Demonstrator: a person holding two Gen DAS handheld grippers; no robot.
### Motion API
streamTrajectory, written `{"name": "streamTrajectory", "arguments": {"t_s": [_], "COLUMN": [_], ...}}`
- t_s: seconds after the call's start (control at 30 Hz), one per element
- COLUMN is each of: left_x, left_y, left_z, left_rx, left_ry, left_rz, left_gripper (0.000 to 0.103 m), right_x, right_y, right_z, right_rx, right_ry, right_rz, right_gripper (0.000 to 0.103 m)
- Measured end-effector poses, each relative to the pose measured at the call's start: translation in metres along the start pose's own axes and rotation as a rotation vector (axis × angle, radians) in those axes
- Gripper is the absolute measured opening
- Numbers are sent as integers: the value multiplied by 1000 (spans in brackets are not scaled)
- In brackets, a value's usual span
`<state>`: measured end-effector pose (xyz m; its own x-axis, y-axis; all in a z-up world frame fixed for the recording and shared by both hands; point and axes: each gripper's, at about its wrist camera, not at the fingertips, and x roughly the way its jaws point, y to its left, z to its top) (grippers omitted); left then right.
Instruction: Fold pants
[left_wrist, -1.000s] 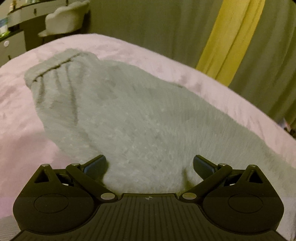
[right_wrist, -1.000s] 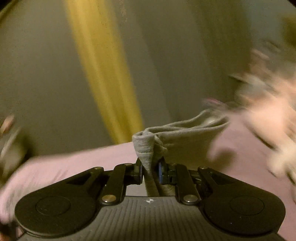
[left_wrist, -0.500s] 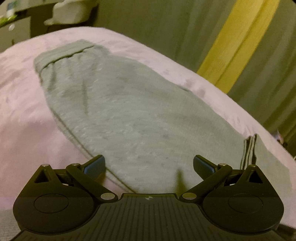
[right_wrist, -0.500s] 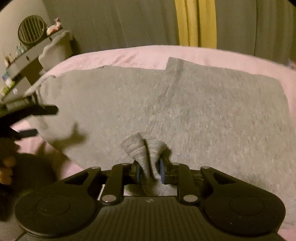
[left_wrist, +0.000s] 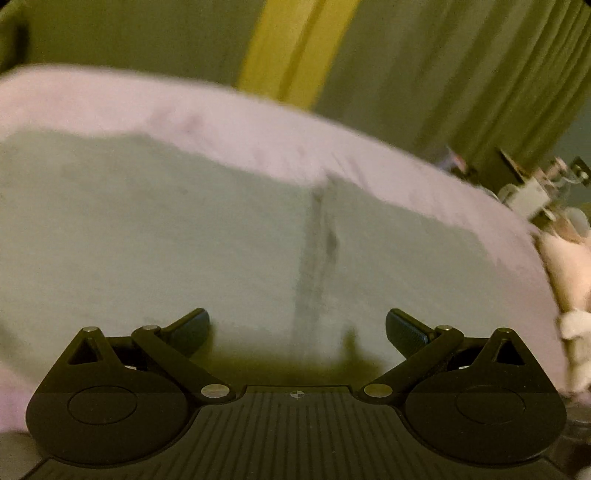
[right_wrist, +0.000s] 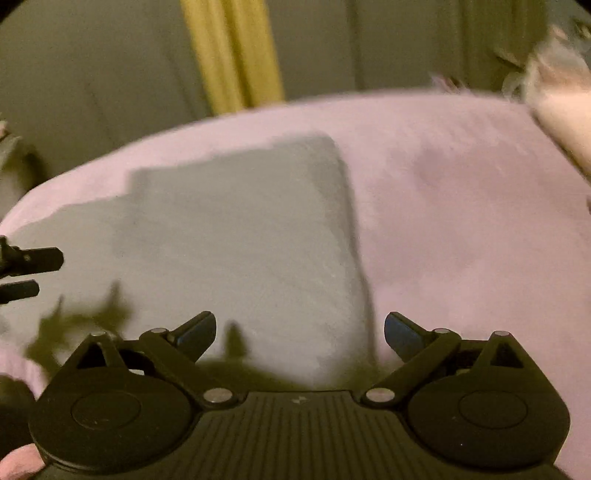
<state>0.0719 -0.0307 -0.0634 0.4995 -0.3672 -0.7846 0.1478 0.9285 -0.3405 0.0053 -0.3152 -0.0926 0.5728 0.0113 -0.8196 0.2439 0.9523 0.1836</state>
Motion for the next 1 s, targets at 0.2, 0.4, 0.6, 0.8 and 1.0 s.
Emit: {"name": "streamTrajectory", "arguments": {"t_s": [0.2,0.4,0.6,0.8,1.0], "left_x": [36,30,50,53,34], "left_y": [-13,-16,-15,-20,-2], "left_z": [-16,-17,-5,1,5], "left_rx": [54,60,-41,5,-102], "left_ry": [101,88,107,99,58], "left_rz": [101,21,-46,9,-94], "left_gripper": [103,103,83,37,23], "right_x": [24,20,20,21,21], "right_y": [-13,-22,-23,-26,-29], "right_z": [-2,-6,-7,-6,-5], "right_rx": [111,119,126,140,163], "right_ry": [105,110,108,104,99], "right_rz": [38,43,49,57,68], "right_gripper": [99,99,99,99,99]}}
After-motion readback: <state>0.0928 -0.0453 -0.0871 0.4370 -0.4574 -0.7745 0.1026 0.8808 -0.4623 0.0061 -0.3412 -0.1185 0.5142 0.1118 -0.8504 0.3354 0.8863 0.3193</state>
